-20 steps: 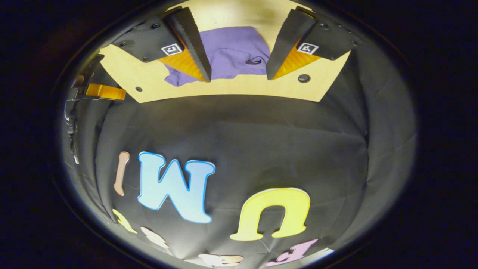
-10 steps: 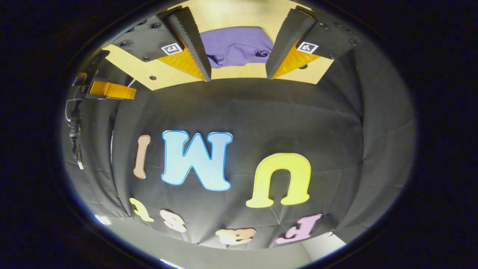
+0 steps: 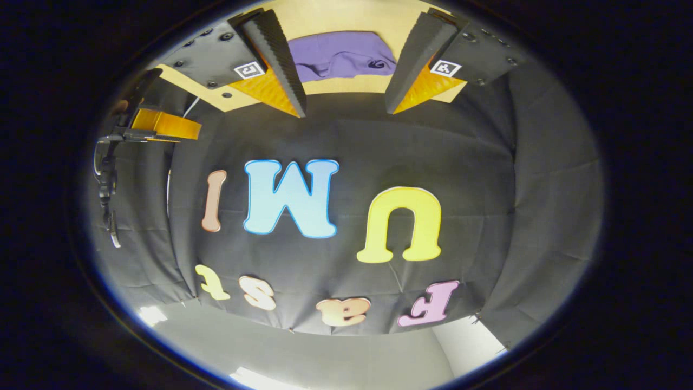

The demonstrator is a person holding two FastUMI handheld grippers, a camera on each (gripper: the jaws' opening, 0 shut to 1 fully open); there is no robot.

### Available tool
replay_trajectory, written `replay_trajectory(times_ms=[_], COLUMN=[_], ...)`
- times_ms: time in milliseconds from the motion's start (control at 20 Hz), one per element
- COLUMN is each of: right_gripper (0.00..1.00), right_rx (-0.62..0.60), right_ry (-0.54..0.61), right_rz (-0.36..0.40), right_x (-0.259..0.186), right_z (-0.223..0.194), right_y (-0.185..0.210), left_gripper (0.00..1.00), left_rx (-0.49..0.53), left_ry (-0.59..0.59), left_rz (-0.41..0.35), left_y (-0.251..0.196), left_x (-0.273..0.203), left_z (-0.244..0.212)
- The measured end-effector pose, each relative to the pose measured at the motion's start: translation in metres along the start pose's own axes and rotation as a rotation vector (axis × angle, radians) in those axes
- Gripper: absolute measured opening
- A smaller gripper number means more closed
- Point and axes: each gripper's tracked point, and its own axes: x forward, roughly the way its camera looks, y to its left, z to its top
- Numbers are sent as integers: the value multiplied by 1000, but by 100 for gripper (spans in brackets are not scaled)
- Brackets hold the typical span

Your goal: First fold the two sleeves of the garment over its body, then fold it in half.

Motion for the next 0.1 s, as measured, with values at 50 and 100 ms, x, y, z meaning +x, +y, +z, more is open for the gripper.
replay_trajectory(times_ms=[50, 100], right_gripper=[99, 99], right_rx=[0, -1], right_ry=[-14, -23], right_rz=[0, 0], right_x=[-3, -6], right_z=[4, 7], right_y=[2, 2], left_gripper=[93, 93], left_rx=[1, 0], left_ry=[-9, -19], left_rz=[-1, 1], left_y=[-1, 0], left_x=[-3, -6], left_z=[5, 9])
